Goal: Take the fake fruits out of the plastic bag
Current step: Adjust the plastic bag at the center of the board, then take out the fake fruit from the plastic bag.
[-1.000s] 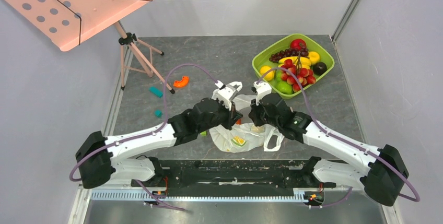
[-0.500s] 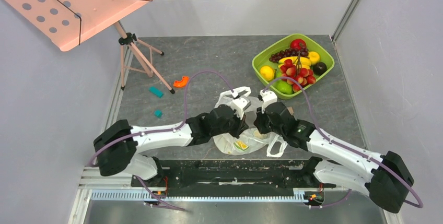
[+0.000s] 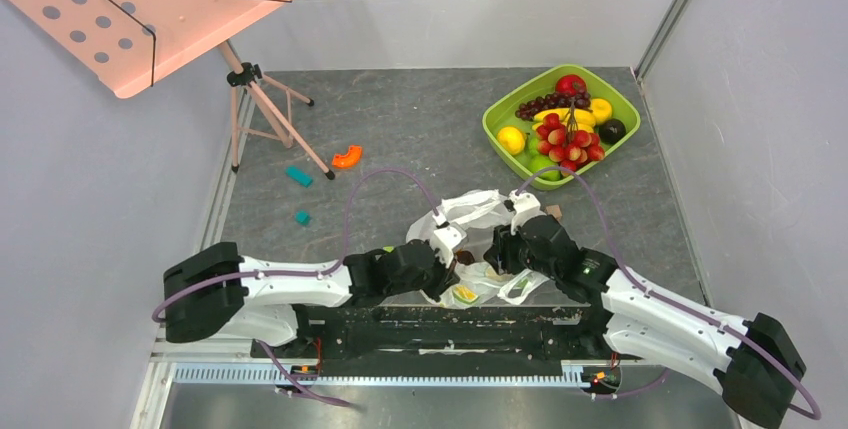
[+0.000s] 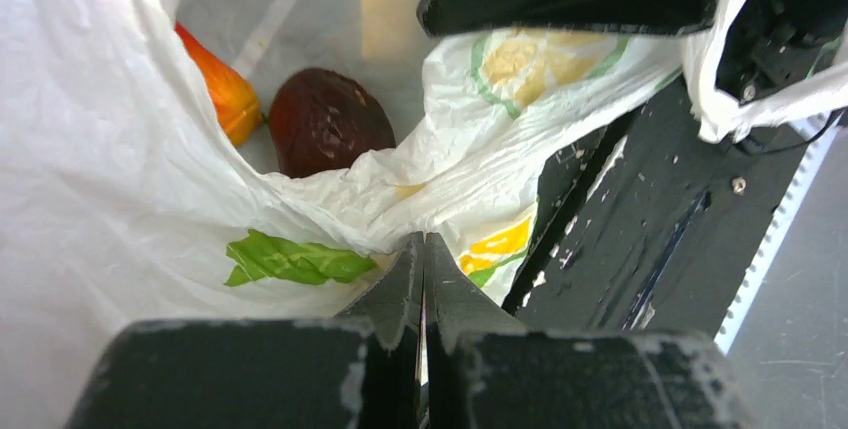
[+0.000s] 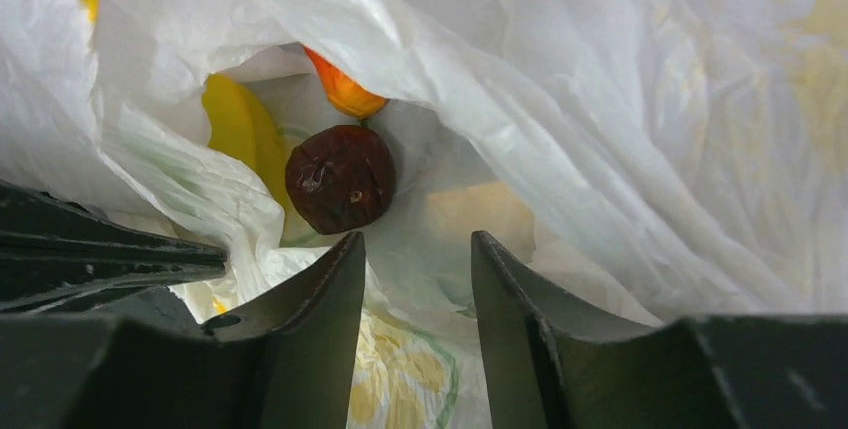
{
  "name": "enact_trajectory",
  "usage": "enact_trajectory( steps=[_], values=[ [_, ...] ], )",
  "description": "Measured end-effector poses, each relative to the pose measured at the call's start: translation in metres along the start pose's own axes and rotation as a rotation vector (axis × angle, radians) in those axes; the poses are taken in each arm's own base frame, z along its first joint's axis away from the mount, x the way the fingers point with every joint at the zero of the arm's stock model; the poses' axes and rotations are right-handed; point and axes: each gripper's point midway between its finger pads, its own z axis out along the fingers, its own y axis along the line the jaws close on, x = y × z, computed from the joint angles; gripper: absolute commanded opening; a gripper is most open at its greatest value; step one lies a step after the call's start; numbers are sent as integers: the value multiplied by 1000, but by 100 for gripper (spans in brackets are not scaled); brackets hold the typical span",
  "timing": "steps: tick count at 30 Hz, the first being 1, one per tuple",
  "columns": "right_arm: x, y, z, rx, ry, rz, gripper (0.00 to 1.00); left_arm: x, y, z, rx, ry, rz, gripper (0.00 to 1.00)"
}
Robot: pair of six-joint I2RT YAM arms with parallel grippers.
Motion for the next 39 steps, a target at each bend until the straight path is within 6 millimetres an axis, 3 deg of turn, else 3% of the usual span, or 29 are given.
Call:
enact_trajectory(
  steps=[5, 8, 15, 23, 39],
  values=[
    [2, 0, 0, -2, -1, 8, 52, 21, -3, 6, -11, 40, 13, 2],
    [0, 1, 0, -7, -9, 12, 60, 26, -1, 7, -18, 42, 8, 2],
    [-6, 20, 2, -94, -27, -8, 67, 38, 5, 7, -36, 33, -4, 2],
    [14, 39, 15, -158, 55, -87, 72, 54, 6, 13, -47, 52, -35, 2],
    [18, 42, 44, -80, 30, -58, 78, 60, 8, 14, -41, 36, -70, 2]
  ],
)
